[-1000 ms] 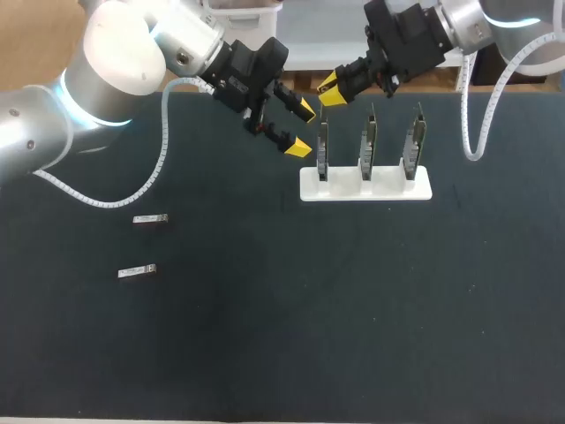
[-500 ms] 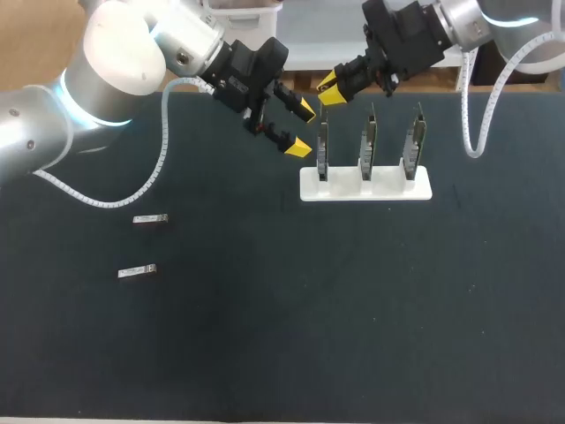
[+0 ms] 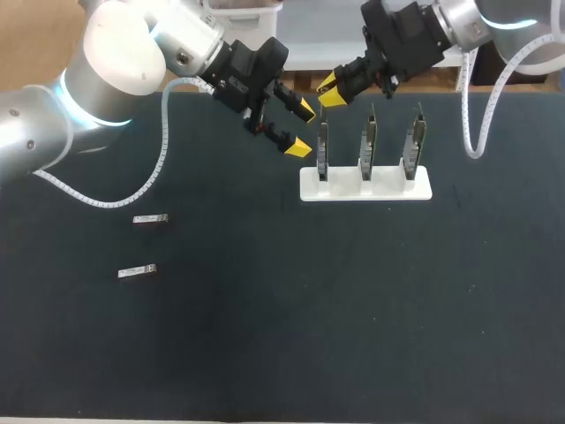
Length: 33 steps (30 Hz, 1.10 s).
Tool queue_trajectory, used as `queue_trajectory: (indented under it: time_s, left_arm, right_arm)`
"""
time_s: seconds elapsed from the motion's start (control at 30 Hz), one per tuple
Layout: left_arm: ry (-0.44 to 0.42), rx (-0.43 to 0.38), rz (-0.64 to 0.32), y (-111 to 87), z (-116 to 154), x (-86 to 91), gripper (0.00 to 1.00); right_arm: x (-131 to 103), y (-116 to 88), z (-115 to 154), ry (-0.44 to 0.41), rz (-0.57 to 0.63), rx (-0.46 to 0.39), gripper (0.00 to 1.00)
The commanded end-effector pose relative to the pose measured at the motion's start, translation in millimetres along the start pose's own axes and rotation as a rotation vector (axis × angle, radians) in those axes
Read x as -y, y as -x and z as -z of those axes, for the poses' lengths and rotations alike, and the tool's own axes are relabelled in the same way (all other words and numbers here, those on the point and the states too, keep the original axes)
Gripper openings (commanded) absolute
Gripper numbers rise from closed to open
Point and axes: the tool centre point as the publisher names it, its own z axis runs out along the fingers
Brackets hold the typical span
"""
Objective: Pick up the optical module with the left hand, and insert it into the network port with the right hand.
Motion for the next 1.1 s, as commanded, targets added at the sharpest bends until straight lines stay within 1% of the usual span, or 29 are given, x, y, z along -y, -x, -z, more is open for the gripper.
queue_trajectory:
  time_s: [0.03,0.23,0.7,1.1]
  left_arm:
    - [-0.006,-0.005,0.002,0.8,0.0,-3.0,1.0]
    - [-0.006,-0.005,0.002,0.8,0.0,-3.0,1.0]
    - [-0.006,-0.005,0.002,0.8,0.0,-3.0,1.0]
    - [-0.006,-0.005,0.002,0.8,0.0,-3.0,1.0]
  right_arm:
    - [0.2,-0.4,-2.6,-0.002,0.001,-0.007,0.0]
    - [-1.0,-2.2,-2.6,-0.005,0.005,-0.016,0.0]
    - [2.6,2.6,1.4,-0.018,0.023,-0.004,0.0]
    - [1.1,-2.1,-1.7,-0.005,0.016,-0.013,0.0]
